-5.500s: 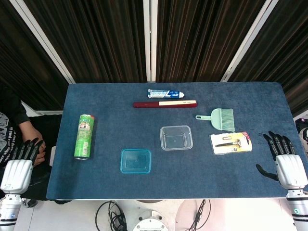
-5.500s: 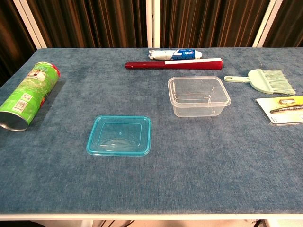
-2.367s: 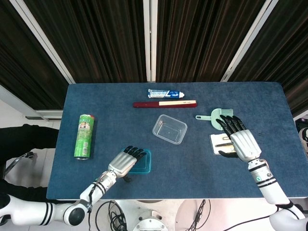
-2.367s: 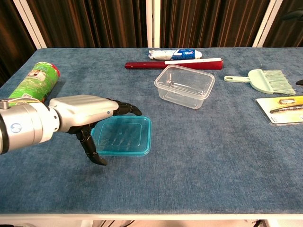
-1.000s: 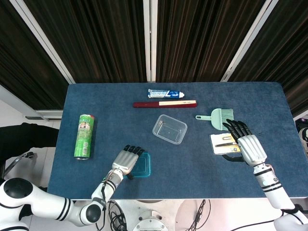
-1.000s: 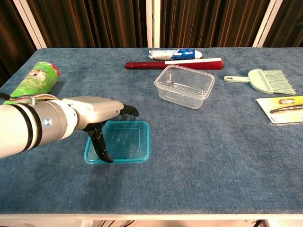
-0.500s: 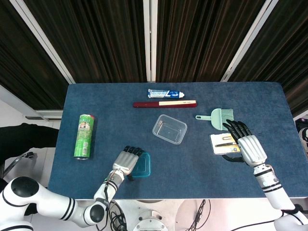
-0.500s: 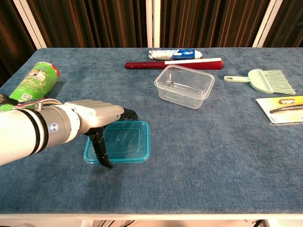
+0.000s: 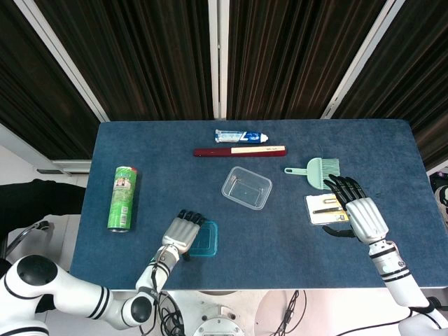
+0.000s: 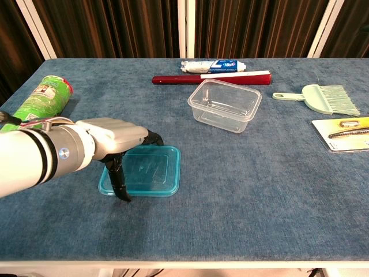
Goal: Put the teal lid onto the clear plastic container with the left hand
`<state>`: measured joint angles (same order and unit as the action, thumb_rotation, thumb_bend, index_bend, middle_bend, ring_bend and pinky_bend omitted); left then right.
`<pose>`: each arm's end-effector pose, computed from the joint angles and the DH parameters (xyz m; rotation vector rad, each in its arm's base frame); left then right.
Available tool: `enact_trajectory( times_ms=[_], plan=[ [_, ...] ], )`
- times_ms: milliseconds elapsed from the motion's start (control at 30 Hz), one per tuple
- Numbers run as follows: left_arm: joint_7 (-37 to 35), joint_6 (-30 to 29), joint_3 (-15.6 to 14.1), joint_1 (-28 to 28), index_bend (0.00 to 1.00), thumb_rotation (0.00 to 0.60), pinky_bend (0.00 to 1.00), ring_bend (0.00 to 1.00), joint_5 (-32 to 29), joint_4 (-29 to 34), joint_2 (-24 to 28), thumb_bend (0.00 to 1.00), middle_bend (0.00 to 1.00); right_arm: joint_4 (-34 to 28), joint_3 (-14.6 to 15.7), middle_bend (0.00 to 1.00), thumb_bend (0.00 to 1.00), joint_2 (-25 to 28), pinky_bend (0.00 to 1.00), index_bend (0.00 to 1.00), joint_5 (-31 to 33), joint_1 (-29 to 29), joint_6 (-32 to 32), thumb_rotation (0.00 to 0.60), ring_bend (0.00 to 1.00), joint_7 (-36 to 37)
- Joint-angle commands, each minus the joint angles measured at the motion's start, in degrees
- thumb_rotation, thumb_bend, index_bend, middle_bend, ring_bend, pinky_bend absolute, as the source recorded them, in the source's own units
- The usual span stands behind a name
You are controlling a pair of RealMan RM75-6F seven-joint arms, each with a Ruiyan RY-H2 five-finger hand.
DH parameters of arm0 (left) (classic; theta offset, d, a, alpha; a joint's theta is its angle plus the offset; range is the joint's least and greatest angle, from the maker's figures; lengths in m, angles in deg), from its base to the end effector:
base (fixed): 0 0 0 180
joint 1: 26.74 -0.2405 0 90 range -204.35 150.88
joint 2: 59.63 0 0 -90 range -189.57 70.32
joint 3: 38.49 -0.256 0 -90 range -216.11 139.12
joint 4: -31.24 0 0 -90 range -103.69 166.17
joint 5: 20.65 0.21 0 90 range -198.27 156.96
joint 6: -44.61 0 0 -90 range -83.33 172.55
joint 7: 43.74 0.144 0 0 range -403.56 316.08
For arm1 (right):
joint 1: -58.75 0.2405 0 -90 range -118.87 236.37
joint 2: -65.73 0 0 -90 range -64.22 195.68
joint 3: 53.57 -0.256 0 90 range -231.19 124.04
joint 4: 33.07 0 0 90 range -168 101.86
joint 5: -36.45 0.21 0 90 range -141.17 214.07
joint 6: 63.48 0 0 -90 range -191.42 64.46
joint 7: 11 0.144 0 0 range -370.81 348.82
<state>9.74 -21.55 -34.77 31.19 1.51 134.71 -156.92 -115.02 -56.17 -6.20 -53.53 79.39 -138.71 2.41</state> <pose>-0.0873 0.2680 -0.0822 -2.0817 -1.0375 -0.4462 -0.2746 -0.2639 0.1047 1.6374 -0.9825 1.1338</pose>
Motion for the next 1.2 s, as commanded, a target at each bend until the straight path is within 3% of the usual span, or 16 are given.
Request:
enact_trajectory(
  times_ms=[33, 333, 467, 633, 833, 1000, 1100, 1200],
  plan=[
    [-1.4, 1.5, -0.7, -0.3, 0.32, 0.6, 0.03, 0.1, 3.5, 0.4, 1.7, 0.12, 0.22, -0.3, -0.1, 0.0, 0.03, 0.2, 0.0, 0.0, 0.1, -0.3, -0.4, 0.6, 0.0, -0.2],
    [-6.1, 5.4, -0.9, -0.5, 0.35, 0.6, 0.05, 0.14, 17.9, 1.4, 9.1, 0.16, 0.27, -1.7, -0.7, 0.0, 0.03, 1.2, 0.0, 0.0, 1.0, -1.8, -2.3, 0.6, 0.0, -0.9],
    [-10.0, 12.3, 2.1, 2.4, 0.35, 0.6, 0.04, 0.14, 24.9, -1.3, 13.0, 0.16, 0.27, -3.2, -0.7, 0.0, 0.03, 2.8, 0.0, 0.0, 1.5, -3.1, -3.8, 0.6, 0.0, -1.3],
    [-18.6, 24.6, 7.1, 8.0, 0.35, 0.6, 0.01, 0.14, 31.6, -10.6, 13.6, 0.16, 0.27, -5.3, -1.0, 0.0, 0.03, 4.4, 0.0, 0.0, 2.6, -5.2, -6.1, 0.6, 0.0, -2.7],
    [-25.8, 37.2, 11.1, 15.9, 0.33, 0.6, 0.0, 0.13, 33.7, -21.3, 10.9, 0.16, 0.26, -7.9, -1.0, 0.0, 0.03, 5.7, 0.0, 0.0, 3.4, -6.9, -7.4, 0.6, 0.0, -5.1],
    [-29.2, 42.9, 12.5, 21.6, 0.32, 0.6, 0.0, 0.13, 32.9, -29.1, 7.4, 0.16, 0.26, -9.0, -1.1, 0.0, 0.03, 5.9, 0.0, 0.0, 3.9, -7.5, -7.2, 0.6, 0.0, -6.0],
    [-31.4, 46.0, 12.8, 24.7, 0.32, 0.6, 0.0, 0.13, 31.9, -33.7, 5.3, 0.16, 0.26, -9.2, -1.3, 0.0, 0.03, 5.8, 0.0, 0.0, 4.3, -7.5, -6.8, 0.6, 0.0, -6.0],
    [-31.2, 49.0, 10.7, 28.6, 0.32, 0.6, 0.0, 0.13, 31.3, -38.2, 3.7, 0.16, 0.26, -9.0, -1.5, 0.0, 0.03, 5.6, 0.0, 0.0, 4.5, -7.6, -6.4, 0.6, 0.0, -5.9]
  ],
)
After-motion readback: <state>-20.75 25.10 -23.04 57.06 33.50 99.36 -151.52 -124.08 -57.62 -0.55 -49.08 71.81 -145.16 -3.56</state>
